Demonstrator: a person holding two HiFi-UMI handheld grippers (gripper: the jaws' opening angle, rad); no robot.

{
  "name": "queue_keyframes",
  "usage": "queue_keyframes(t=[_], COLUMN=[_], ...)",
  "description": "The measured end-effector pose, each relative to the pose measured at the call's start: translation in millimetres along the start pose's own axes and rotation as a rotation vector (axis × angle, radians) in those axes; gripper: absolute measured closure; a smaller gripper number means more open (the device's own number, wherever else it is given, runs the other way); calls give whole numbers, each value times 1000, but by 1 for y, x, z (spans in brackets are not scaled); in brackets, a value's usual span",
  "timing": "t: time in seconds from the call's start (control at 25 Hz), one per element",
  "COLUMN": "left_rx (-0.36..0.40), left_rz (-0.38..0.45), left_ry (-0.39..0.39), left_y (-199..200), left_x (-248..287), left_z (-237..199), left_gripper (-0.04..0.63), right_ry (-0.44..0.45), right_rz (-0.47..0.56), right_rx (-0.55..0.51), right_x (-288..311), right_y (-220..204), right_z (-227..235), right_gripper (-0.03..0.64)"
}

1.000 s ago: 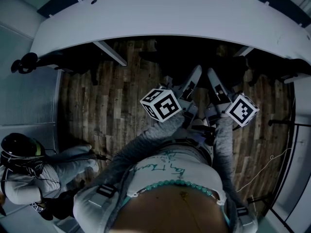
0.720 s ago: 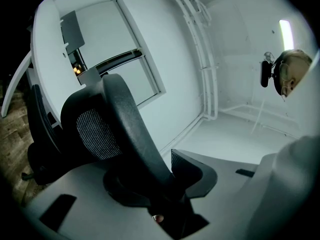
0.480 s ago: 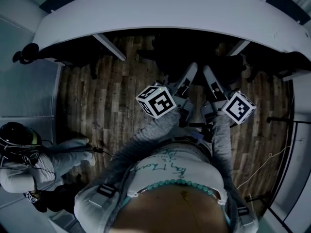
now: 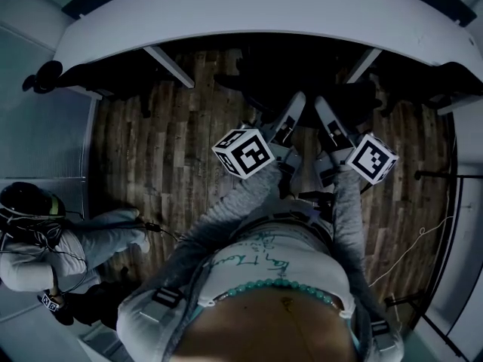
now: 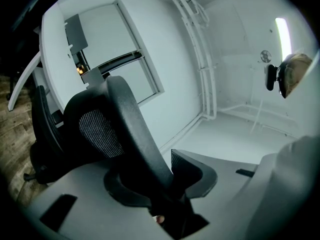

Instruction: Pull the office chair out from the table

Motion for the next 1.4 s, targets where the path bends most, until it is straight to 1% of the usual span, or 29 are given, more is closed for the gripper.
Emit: queue_keyframes(t=[0.28, 1.16, 1.4], left_rx=[-3, 1, 0], left_rz=[-9, 22, 28], left_ry=[6, 14, 10], left_y=[-18, -65, -80], left_x=[-9, -23, -32], left_z=[15, 51, 64], left_gripper=[456, 456, 456], right_ry=[-2, 27, 24], right_rz=[1, -15, -16], right_rx=[5, -17, -16], right_x=[-24, -81, -100], right_y=[-10, -21, -31], right_z=[-4, -10, -14], right_gripper=[453, 454, 456])
Point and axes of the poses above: the fingertips, and each gripper's own axes: x forward along the fingers, z to its right, y out of its top, the point moved 2 cm from there along -x, backward along the fingers, and after that the axes turned 8 degrees about -z, right-handed, at the moved point
